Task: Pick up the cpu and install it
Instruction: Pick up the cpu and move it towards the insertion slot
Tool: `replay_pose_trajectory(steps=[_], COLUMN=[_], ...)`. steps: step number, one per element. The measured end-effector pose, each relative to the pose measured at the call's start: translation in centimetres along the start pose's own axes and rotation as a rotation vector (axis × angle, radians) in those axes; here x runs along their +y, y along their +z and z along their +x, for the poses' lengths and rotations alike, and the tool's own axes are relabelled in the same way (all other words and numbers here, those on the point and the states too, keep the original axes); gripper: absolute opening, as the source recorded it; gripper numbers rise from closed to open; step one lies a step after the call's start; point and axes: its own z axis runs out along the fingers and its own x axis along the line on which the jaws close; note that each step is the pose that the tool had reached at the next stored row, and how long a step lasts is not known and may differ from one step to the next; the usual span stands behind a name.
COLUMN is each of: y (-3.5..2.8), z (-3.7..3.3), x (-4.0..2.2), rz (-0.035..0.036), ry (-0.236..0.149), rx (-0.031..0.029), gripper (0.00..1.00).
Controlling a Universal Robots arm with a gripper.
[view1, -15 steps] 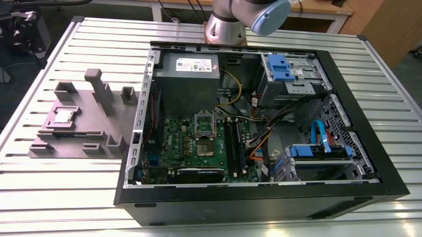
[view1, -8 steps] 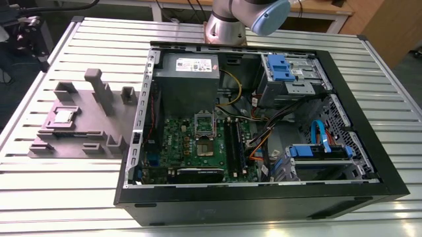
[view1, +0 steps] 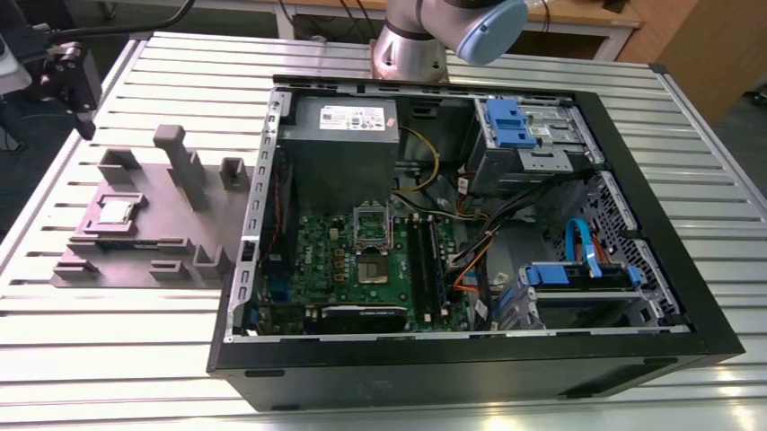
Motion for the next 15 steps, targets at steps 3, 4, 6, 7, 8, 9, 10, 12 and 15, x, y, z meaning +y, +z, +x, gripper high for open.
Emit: replay_pose_trajectory(steps=[3, 4, 6, 7, 8, 9, 10, 12, 15], y=[0.55, 0.72, 0.98, 1.01, 1.01, 1.01, 1.01, 1.01, 1.01], z=[0.00, 0.00, -0.01, -0.01, -0.01, -0.01, -0.01, -0.01, -0.01], x=[-0.04, -0.05, -0.06, -0.07, -0.06, -0.07, -0.07, -0.07, -0.07], rz=[0.0000, 0.0000, 0.0001, 0.0000, 0.0000, 0.0002, 0.0003, 0.0004, 0.0006], ry=[-0.002, -0.003, -0.003, -0.003, -0.003, -0.003, -0.003, -0.003, -0.003], rx=[0.0002, 0.0002, 0.0002, 0.0003, 0.0002, 0.0004, 0.0003, 0.0003, 0.0002], gripper=[0.67, 0.67, 0.67, 0.65, 0.65, 0.65, 0.58, 0.58, 0.58])
